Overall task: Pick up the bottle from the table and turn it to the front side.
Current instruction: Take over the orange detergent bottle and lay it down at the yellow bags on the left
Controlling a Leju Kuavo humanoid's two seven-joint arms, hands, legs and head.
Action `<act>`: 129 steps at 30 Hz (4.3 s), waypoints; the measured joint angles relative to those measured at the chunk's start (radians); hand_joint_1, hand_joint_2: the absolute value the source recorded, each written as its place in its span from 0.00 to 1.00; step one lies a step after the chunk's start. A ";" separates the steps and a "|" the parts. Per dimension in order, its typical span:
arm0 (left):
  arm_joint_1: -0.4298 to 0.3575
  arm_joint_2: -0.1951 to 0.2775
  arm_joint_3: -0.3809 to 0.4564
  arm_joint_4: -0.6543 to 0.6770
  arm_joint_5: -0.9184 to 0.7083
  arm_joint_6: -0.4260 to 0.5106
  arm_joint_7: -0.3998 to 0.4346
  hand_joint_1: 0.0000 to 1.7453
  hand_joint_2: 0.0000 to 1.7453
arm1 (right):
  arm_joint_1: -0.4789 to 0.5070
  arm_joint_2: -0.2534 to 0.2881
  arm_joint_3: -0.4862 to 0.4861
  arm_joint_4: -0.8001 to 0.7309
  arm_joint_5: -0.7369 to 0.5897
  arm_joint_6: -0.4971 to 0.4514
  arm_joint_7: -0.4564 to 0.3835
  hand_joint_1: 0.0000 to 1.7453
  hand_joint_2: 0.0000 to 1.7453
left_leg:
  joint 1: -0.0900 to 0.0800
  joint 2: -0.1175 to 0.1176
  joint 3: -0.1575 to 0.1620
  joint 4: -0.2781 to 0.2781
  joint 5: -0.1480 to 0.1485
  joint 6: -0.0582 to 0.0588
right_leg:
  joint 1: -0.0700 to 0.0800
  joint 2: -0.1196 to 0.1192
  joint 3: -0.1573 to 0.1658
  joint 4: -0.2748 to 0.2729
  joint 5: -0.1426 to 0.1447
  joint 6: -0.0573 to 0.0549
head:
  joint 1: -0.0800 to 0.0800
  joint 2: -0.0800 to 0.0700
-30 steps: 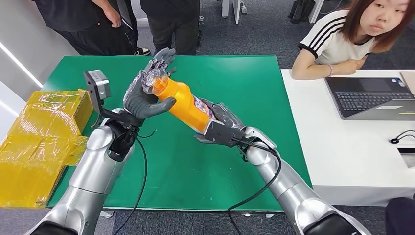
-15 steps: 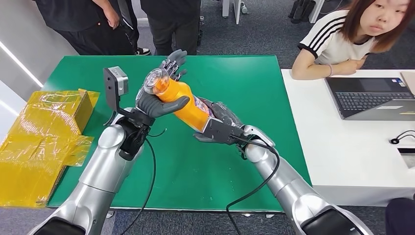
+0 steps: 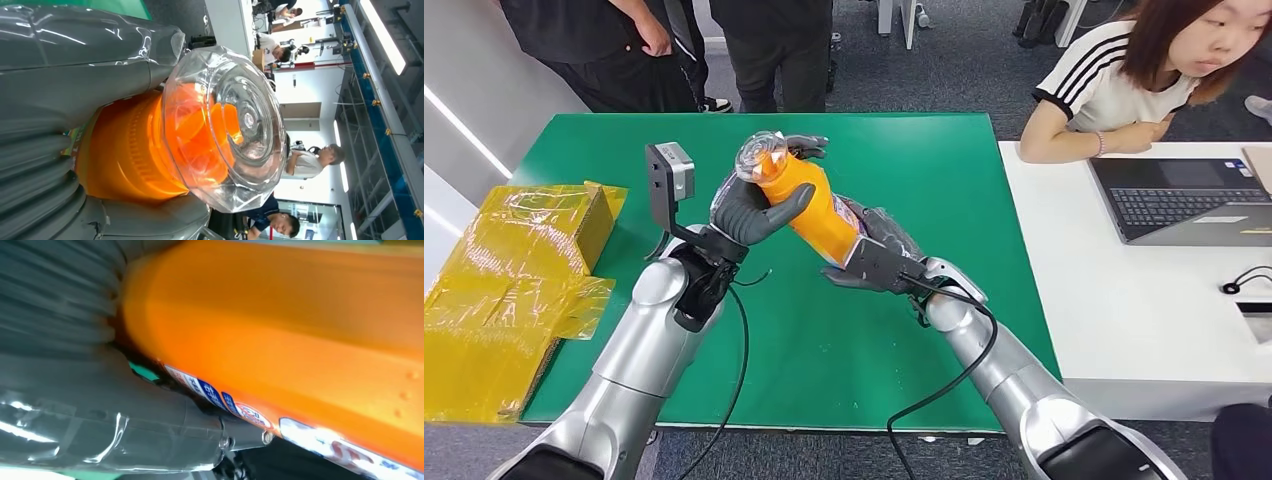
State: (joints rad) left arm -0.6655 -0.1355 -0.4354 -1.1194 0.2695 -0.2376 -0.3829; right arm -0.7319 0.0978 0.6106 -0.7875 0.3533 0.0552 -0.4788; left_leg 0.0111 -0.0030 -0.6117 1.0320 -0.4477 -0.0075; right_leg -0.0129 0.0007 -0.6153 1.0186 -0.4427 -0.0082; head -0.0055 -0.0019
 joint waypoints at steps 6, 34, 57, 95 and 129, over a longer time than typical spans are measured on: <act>0.003 -0.005 0.000 -0.005 0.000 0.003 0.000 1.00 1.00 | 0.000 0.002 0.000 0.001 0.001 0.000 -0.001 1.00 1.00 | 0.000 0.000 0.000 0.000 0.000 0.000 | 0.000 0.000 0.000 0.000 0.000 0.000 | 0.000 0.000; 0.051 0.071 0.035 -0.091 -0.318 0.260 -0.051 1.00 1.00 | 0.082 -0.044 -0.025 -0.125 0.044 -0.117 -0.018 0.00 1.00 | 0.000 0.000 0.000 0.000 0.000 0.000 | 0.000 0.000 0.000 0.000 0.000 0.000 | 0.000 0.000; -0.155 0.390 0.049 -0.051 -1.016 0.573 -0.066 1.00 1.00 | 0.511 -0.263 -0.134 -0.777 0.118 -0.345 -0.033 0.00 1.00 | 0.000 0.001 0.000 0.000 0.000 0.000 | 0.000 0.001 -0.001 0.000 0.000 0.000 | 0.000 0.000; 0.098 0.676 -0.113 0.021 -1.721 0.304 0.321 1.00 1.00 | 0.768 -0.289 -0.379 -1.024 -0.029 -0.307 -0.110 0.00 1.00 | 0.000 0.005 0.000 -0.001 -0.001 -0.001 | 0.000 0.004 -0.002 0.000 0.000 0.000 | 0.000 0.000; 0.142 0.471 -0.166 0.250 -1.559 0.575 0.125 0.34 1.00 | 0.665 -0.289 -0.360 -0.983 -0.019 -0.260 -0.109 0.00 1.00 | 0.000 0.002 -0.001 0.000 0.000 0.001 | 0.000 0.001 -0.001 -0.001 0.001 0.001 | 0.000 0.000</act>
State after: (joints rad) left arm -0.5237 0.3353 -0.6011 -0.8691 -1.2895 0.3370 -0.2581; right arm -0.0668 -0.1915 0.2509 -1.7701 0.3343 -0.2050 -0.5882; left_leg 0.0111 -0.0008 -0.6124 1.0319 -0.4480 -0.0070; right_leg -0.0130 0.0018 -0.6162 1.0176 -0.4419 -0.0071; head -0.0054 -0.0019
